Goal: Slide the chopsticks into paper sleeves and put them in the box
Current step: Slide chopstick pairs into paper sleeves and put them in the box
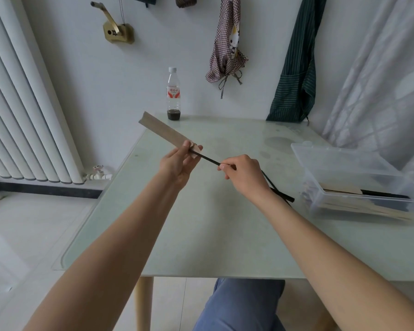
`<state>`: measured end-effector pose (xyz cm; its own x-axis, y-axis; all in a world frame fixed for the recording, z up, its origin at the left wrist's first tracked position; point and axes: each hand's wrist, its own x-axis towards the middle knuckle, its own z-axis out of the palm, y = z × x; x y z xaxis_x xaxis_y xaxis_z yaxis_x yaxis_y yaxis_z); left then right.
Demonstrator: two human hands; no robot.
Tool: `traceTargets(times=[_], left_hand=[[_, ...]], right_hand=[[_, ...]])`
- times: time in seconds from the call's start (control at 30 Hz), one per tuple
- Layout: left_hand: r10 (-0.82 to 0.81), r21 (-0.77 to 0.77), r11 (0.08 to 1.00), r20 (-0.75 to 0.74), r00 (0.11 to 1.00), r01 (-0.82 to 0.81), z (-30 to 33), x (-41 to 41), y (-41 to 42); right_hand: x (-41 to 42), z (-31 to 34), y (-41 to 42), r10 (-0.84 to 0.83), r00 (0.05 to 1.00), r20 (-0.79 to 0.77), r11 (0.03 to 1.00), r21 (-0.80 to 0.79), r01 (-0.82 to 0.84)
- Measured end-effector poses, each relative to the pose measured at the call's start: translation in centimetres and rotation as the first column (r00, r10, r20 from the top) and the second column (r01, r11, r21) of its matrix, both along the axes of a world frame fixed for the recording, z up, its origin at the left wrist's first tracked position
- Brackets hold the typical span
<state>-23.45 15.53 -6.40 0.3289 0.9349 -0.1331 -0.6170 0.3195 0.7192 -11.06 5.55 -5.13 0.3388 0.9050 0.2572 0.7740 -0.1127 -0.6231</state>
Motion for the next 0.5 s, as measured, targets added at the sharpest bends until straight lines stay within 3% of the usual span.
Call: traceTargets(times=[0.2,0.5], left_hand=[[0.027,-0.068,0.997,-0.008,1.000,-0.027,-0.27,0.04,-0.20],[-0.006,0.020,1.000,-0.045,0.999,0.007,-0.28,-0.23,-0.51]], right_hand=[[0.33,0.03,-0.37,-0.033,0.999,0.030,0.999,0.019,0.033],[0.22,0.01,-0.41,-0.031,0.999,0.021,0.999,0.033,0.031]])
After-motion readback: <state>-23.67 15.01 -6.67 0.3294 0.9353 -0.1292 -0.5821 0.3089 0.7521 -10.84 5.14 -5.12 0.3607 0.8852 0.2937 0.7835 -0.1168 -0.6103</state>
